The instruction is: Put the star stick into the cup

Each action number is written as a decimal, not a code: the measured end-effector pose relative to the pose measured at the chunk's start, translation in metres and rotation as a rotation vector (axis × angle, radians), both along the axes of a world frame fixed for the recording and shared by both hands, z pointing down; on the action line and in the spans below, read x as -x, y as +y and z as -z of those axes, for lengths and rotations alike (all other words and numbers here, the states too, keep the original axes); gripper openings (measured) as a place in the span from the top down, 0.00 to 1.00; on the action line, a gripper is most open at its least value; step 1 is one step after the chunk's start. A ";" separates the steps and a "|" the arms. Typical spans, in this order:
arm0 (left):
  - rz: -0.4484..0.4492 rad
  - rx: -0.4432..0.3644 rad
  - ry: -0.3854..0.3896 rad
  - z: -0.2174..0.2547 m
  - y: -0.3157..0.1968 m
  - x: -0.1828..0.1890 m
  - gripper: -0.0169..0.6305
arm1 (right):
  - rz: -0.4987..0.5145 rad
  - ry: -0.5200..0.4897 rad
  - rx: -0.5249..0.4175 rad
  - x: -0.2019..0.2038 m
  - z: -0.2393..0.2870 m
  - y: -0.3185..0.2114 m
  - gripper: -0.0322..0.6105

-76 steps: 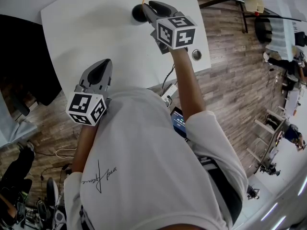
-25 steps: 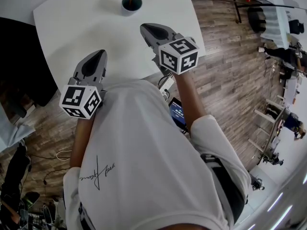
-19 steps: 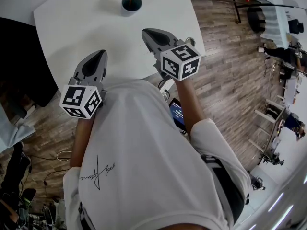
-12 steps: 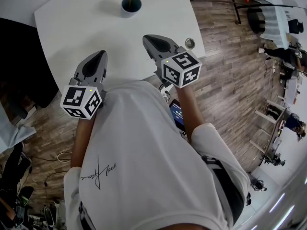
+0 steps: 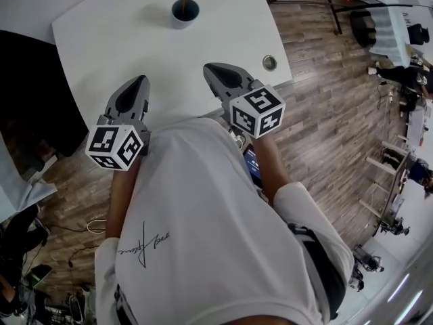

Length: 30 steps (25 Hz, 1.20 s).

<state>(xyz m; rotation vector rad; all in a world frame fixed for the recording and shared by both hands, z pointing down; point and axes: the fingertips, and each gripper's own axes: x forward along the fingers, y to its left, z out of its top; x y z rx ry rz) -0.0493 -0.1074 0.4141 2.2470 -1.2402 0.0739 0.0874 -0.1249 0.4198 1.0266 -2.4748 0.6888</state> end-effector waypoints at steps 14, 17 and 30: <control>0.031 -0.020 -0.032 0.008 0.017 0.016 0.96 | -0.069 0.005 -0.065 0.014 0.022 0.038 0.93; 0.031 -0.035 -0.042 0.015 0.020 0.017 0.96 | -0.083 0.004 -0.086 0.016 0.030 0.046 0.94; -0.013 -0.084 -0.008 0.045 0.017 0.016 0.96 | -0.018 0.014 -0.172 -0.003 0.067 0.043 0.94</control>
